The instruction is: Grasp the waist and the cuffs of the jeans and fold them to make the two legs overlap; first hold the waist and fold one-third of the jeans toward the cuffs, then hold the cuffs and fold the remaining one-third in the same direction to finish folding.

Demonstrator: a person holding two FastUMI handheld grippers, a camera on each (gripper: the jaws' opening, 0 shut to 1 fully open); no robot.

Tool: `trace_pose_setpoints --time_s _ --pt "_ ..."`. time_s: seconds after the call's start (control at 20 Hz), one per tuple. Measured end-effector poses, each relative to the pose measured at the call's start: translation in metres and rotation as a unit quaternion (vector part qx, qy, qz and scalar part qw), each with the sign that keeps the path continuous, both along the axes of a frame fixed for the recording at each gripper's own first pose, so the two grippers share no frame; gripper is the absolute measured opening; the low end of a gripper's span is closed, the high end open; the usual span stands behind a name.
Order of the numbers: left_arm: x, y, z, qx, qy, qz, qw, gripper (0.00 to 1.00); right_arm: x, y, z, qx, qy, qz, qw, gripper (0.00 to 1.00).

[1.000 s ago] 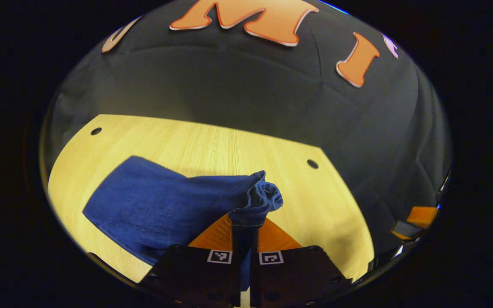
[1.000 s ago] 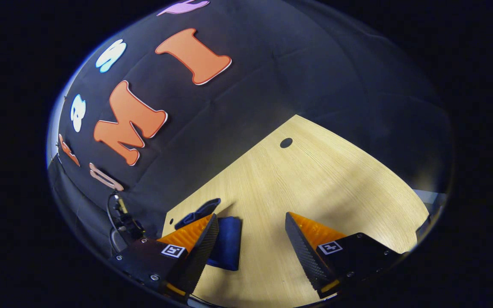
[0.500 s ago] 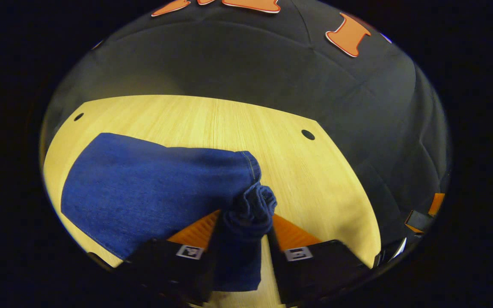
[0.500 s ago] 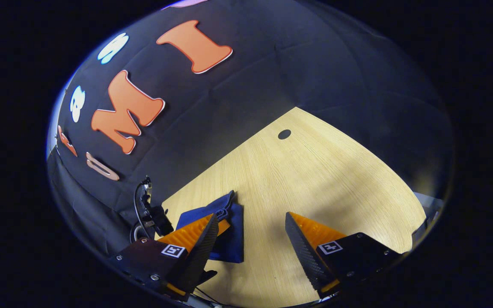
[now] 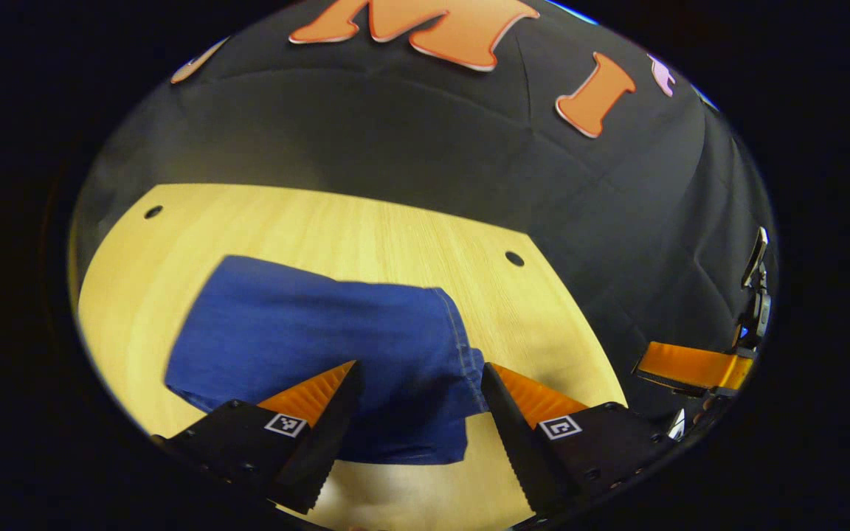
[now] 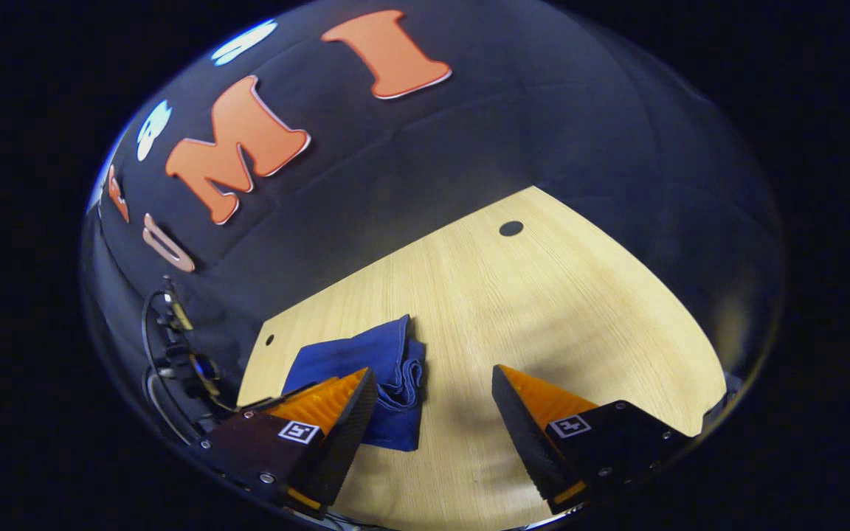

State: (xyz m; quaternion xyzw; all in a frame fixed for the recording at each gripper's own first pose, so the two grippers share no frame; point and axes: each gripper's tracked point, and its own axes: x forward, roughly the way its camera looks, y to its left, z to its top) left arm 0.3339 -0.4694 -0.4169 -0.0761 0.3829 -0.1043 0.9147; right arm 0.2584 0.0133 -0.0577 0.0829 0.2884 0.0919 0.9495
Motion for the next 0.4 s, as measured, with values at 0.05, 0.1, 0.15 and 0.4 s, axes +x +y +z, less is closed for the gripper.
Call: trace_pose_setpoints --time_s 0.05,0.1,0.15,0.4 --pt "0.001 0.021 0.017 0.007 -0.018 0.011 1.000 0.98 0.000 0.007 0.008 -0.019 -0.014 0.005 1.000 0.97" --pt "0.001 0.045 0.037 0.019 -0.039 0.020 0.999 0.98 0.000 0.015 0.016 -0.036 -0.028 0.011 0.999 0.97" --pt "0.004 0.070 0.057 0.033 -0.063 0.029 0.997 0.98 -0.001 0.023 0.025 -0.052 -0.042 0.014 0.998 0.97" --pt "-0.012 0.146 0.170 0.059 -0.179 0.057 0.980 0.98 -0.012 0.070 0.078 -0.067 -0.121 0.017 0.990 0.97"
